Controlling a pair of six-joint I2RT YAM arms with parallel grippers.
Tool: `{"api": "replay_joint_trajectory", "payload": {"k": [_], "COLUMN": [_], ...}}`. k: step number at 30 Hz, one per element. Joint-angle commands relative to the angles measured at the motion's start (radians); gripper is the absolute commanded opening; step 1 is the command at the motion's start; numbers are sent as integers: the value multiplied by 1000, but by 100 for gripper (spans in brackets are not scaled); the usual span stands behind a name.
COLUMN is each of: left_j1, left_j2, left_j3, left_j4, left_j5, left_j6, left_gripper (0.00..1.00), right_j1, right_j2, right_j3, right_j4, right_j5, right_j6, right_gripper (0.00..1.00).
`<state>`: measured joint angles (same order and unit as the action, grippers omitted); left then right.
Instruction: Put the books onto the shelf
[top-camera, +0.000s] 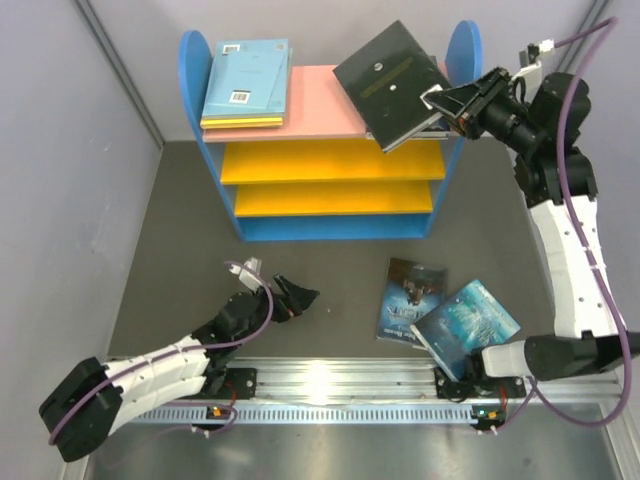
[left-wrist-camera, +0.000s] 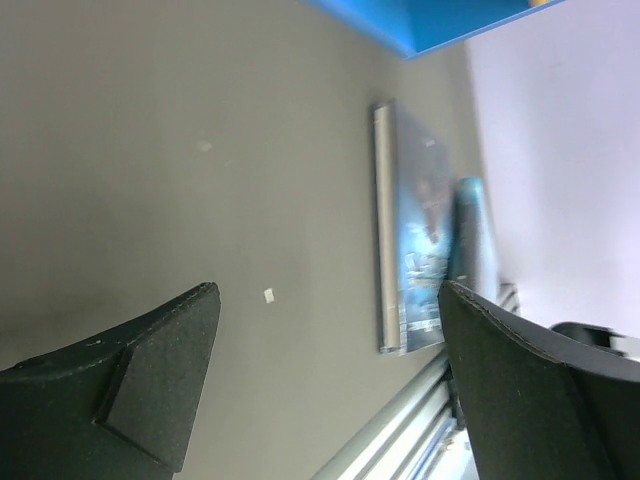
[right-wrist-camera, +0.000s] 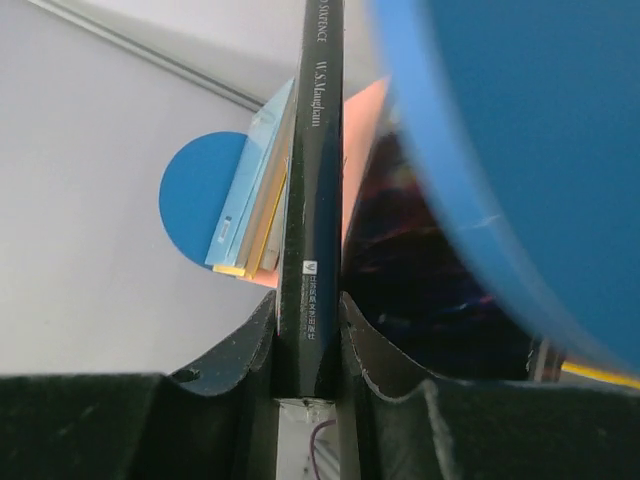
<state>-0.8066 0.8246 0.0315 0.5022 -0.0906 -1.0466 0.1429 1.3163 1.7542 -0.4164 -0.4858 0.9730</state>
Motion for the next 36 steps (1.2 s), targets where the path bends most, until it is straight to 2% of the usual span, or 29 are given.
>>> {"api": "replay_joint_trajectory", "payload": {"k": [1,8,11,12,17,30,36], "left_j1": [4,3,4,3,4,3,3], "left_j2": [-62,-97,-88,-88,-107,-162,-166], "left_j3": [-122,-134,-131,-131,-133,-139,-136], "left_j4": [64,61,70,68,67,36,27], "left_j5": [-3,-8,2,6,12,19,25], "left_j6": [8,2,0,0,-1,-6,-4], "left_gripper": [95,96,96,96,96,96,96], "right_j1": [-22,-22,-22,-22,-9,86,118], "right_j2": [-17,-80,-126,-175,-216,-158,-103], "right_j3": [36,-51,-108,-174,-237,-242,-210], "right_j4": [338,346,315,297,289,284,298], "right_j5": [-200,-39,84,199,355,523,532], "right_j6": [190,213,211,222,243,312,352], "right_gripper": [0,0,0,0,0,0,0]}}
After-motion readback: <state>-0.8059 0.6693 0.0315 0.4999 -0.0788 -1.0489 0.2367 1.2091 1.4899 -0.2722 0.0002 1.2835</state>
